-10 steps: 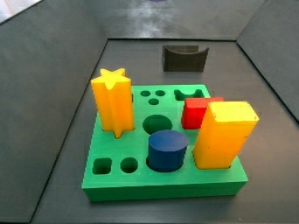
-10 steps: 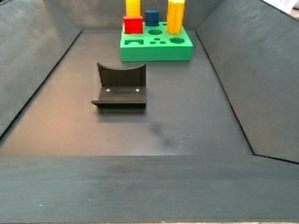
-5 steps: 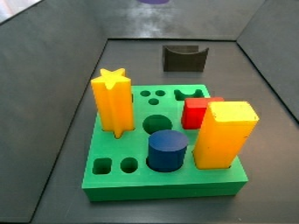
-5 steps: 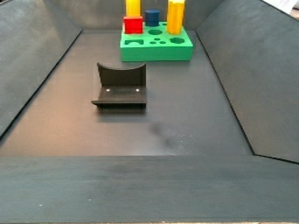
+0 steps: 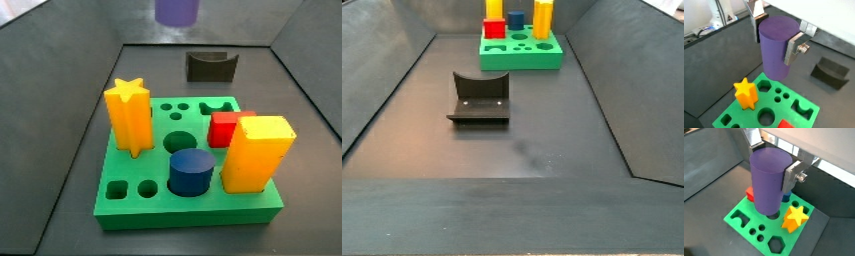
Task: Pick up the round object. Move up. Place the round object on the fixture. Regrasp the round object. Move to above the board. Insert the round object.
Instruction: Insert the round object.
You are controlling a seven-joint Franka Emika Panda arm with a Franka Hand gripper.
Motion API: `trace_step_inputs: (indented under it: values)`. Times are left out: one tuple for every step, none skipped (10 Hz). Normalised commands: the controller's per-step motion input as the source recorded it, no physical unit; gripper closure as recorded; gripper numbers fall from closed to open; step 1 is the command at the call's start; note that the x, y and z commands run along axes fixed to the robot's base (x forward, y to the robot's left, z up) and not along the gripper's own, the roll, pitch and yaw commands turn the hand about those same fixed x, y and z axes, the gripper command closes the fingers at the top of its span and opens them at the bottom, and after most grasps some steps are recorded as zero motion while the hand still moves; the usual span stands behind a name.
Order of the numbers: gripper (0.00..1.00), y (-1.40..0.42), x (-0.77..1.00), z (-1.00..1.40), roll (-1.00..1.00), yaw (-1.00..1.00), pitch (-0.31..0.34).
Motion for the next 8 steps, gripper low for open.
trace_step_inputs:
  values:
    - [1.00, -0.25, 0.18, -0.31, 0.00, -0.63, 0.000]
    - [1.00, -0.25, 0.15, -0.33, 0.00, -0.71, 0.000]
    - [1.00, -0.27, 0.19, -0.36, 0.00, -0.76, 0.000]
    - [1.00, -0.25, 0.19, -0.40, 0.00, -0.77, 0.000]
    - [1.00, -0.23, 0.15, -0.48, 0.01, -0.74, 0.006]
    - [1.00, -0.13, 0.00, -0.49, 0.08, -0.68, 0.071]
    - [1.00, -0.14, -0.03, -0.53, 0.04, -0.57, 0.064]
    - [1.00, -0.21, -0.07, -0.62, 0.04, -0.32, 0.040]
